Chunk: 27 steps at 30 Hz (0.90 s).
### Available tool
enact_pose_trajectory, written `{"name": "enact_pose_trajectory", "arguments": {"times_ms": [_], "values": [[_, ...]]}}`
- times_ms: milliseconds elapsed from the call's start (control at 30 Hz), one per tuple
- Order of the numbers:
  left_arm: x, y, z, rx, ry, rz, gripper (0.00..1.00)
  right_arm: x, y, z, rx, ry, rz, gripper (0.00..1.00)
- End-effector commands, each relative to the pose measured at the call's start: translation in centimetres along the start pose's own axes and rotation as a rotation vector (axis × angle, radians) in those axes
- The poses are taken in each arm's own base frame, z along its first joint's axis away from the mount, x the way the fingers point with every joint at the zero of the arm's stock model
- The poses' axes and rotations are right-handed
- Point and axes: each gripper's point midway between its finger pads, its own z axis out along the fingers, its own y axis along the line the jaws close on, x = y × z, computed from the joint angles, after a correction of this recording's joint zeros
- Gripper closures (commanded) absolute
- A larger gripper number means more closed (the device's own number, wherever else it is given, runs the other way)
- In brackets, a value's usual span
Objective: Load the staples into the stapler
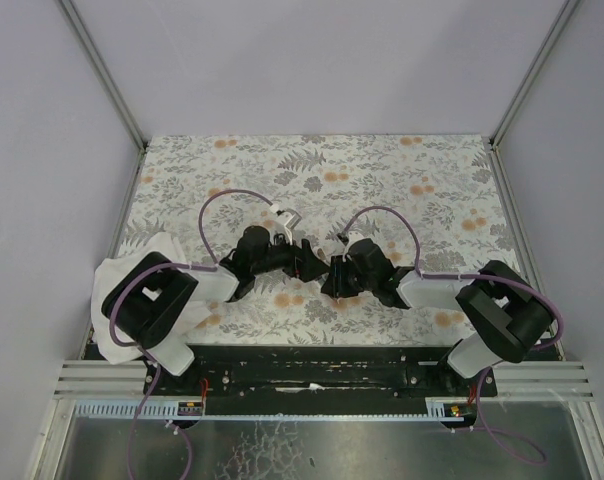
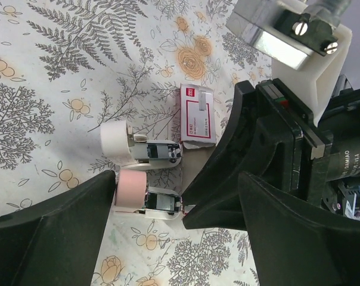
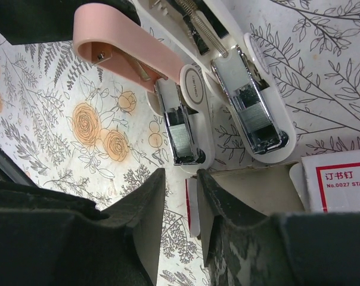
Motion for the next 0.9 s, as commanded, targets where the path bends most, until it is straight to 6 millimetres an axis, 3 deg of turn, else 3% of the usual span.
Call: {"name": "enact_pose_trajectory", "arguments": {"times_ms": [0, 433, 633, 867], "values": [[-0.2, -2.3, -0.3, 0.079, -0.027, 0.035, 0.18, -2.2, 0.4, 0.8, 0.013, -0.068, -0.065, 0.65], [2.4, -4.4, -0.5, 0.108, 0.019, 0.036, 0.18, -2.6, -0.4, 0.6, 0.055, -0.08, -0.108, 0.65], [2.5, -4.4, -0.4, 0.057, 0.013, 0.09, 0.19, -2.4, -0.6, 0.8, 0.063, -0.073, -0.112, 0.66], [3.3, -5.1, 0.0, 0.047, 0.039, 0.13, 0.34, -2.3, -0.9, 1.0, 0.076, -0.065, -0.119, 0.66]]}}
